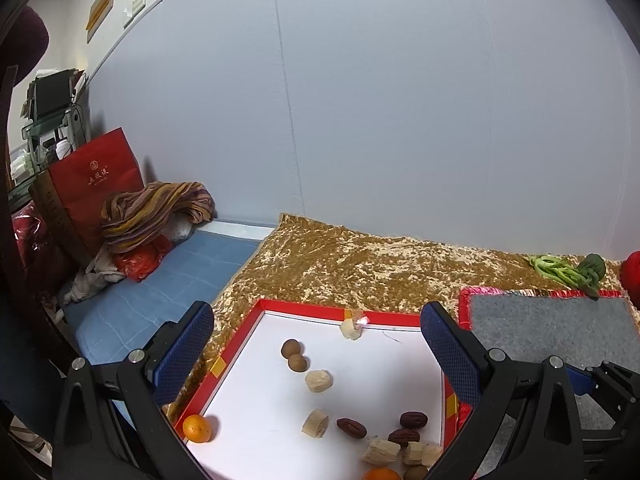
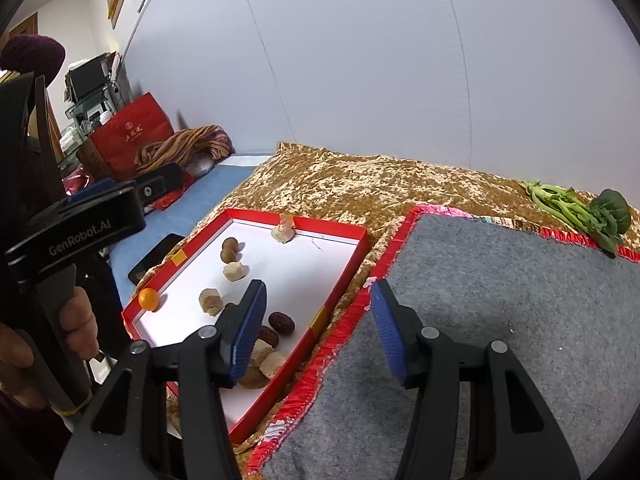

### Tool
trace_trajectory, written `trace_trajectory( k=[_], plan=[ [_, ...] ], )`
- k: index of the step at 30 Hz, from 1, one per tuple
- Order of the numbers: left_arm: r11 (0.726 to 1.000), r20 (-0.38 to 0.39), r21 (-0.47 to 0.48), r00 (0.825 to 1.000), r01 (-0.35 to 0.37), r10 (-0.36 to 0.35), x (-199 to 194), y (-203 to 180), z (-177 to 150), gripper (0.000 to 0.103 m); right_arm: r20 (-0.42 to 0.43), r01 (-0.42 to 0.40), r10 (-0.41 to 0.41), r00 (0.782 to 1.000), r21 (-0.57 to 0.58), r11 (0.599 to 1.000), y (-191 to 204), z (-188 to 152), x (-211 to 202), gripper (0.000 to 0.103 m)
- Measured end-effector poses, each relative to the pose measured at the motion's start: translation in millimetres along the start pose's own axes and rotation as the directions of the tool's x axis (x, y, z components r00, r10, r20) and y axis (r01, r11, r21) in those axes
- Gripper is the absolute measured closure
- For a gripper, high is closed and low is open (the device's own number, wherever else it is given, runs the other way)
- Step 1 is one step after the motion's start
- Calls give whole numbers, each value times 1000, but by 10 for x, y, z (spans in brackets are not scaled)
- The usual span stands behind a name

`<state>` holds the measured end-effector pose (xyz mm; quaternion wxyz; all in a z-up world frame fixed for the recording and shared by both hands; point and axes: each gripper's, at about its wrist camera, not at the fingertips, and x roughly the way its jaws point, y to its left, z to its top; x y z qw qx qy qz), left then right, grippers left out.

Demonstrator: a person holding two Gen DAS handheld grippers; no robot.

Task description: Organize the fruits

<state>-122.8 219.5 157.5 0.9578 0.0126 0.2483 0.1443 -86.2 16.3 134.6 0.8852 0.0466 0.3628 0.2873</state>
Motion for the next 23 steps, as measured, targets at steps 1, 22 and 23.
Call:
trace_trajectory(
  k=[1,22,23],
  plan=[
    [1000,2,1,1000,-1,1,-5,3,0,0,0,1,-1,1000,-5,1000,14,-3,3,47],
    [1000,23,-25,1000,11,-10,-56,62,6,0,14,12,-11,1000,-87,996,213,-50,16,47],
    [999,17,-29,1000,13,-12,-49,61,2,0,14,14,-13,1000,-91,996,217,-51,21,47]
  ],
)
